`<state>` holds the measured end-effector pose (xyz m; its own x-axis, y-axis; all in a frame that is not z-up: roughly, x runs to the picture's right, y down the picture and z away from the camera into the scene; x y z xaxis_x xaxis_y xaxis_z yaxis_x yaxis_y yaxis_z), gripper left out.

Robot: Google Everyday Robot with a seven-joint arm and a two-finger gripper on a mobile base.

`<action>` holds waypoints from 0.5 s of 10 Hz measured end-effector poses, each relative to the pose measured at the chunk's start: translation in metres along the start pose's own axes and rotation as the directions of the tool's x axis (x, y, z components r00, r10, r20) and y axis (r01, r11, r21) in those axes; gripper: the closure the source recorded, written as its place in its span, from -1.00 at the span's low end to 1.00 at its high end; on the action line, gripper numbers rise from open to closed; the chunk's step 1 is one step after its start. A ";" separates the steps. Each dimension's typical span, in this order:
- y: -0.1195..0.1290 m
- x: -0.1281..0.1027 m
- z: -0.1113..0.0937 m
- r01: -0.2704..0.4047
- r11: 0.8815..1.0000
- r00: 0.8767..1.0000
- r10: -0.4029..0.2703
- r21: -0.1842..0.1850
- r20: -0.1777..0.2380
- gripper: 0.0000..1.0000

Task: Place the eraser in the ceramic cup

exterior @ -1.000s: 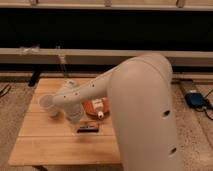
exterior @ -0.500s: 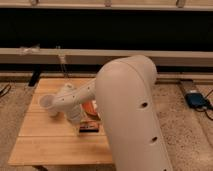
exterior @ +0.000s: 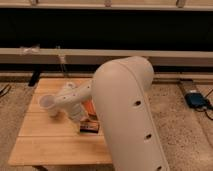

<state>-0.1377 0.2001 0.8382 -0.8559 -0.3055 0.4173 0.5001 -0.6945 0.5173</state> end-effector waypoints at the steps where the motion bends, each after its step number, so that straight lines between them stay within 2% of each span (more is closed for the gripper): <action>1: 0.001 0.000 0.002 -0.002 1.000 1.000 0.002 -0.007 0.003 -0.22; 2: 0.000 0.000 0.005 0.008 1.000 1.000 -0.008 -0.021 0.012 -0.06; 5: -0.003 -0.004 0.007 0.035 0.999 0.999 -0.034 -0.031 0.034 0.54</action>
<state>-0.1353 0.2081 0.8406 -0.8673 -0.2599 0.4245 0.4659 -0.7242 0.5084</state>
